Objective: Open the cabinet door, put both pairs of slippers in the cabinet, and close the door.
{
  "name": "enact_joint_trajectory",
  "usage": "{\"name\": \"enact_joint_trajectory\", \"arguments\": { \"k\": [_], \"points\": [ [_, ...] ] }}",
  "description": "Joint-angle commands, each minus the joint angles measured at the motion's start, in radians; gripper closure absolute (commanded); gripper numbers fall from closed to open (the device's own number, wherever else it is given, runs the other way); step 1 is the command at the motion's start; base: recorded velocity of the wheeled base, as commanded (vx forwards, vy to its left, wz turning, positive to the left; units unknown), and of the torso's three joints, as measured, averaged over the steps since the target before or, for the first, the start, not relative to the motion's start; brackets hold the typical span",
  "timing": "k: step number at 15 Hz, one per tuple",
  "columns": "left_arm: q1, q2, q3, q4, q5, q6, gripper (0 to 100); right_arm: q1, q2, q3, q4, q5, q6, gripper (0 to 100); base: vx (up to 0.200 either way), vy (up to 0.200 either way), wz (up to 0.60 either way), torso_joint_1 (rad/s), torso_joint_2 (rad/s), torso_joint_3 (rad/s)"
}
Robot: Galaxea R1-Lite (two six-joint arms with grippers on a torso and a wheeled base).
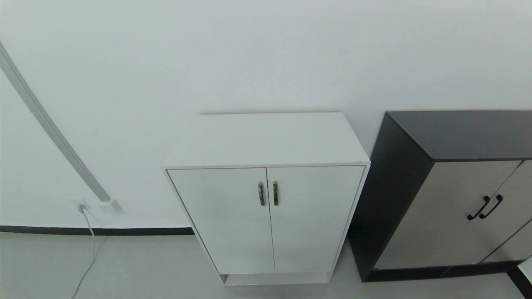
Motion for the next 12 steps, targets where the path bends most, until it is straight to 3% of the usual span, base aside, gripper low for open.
{"name": "enact_joint_trajectory", "arguments": {
  "k": [1, 7, 12],
  "points": [
    [0.0, 0.001, 0.0, 0.001, 0.001, -0.001, 100, 0.0, 0.0, 0.0, -0.001, 0.0, 0.007, 100, 0.0, 0.0, 0.0, 0.0, 0.0, 0.0],
    [0.0, 0.001, 0.0, -0.001, 0.001, -0.001, 100, 0.046, 0.076, 0.0, 0.003, 0.058, -0.055, 100, 0.0, 0.0, 0.0, 0.0, 0.0, 0.0],
    [0.0, 0.001, 0.0, -0.001, 0.001, -0.001, 100, 0.0, 0.0, 0.0, 0.003, 0.044, -0.041, 100, 0.0, 0.0, 0.0, 0.0, 0.0, 0.0]
  ]
}}
